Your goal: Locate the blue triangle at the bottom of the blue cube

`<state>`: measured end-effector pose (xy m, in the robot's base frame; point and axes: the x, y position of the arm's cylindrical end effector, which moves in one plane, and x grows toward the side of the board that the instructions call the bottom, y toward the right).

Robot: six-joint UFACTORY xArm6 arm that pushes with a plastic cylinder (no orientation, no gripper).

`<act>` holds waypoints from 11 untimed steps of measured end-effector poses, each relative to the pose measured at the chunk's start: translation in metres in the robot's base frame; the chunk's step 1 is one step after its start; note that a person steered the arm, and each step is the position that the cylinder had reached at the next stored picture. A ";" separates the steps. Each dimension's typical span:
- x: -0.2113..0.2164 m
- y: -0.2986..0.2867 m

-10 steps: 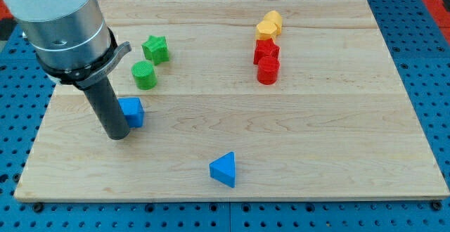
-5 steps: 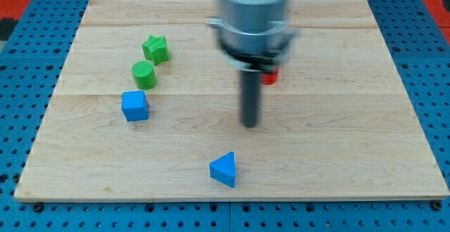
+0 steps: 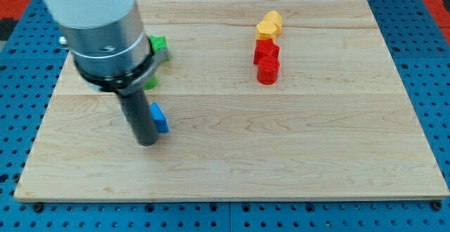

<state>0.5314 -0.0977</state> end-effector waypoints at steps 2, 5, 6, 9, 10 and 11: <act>-0.062 0.003; -0.027 -0.003; -0.025 0.050; 0.005 -0.019; 0.005 -0.030; 0.005 -0.022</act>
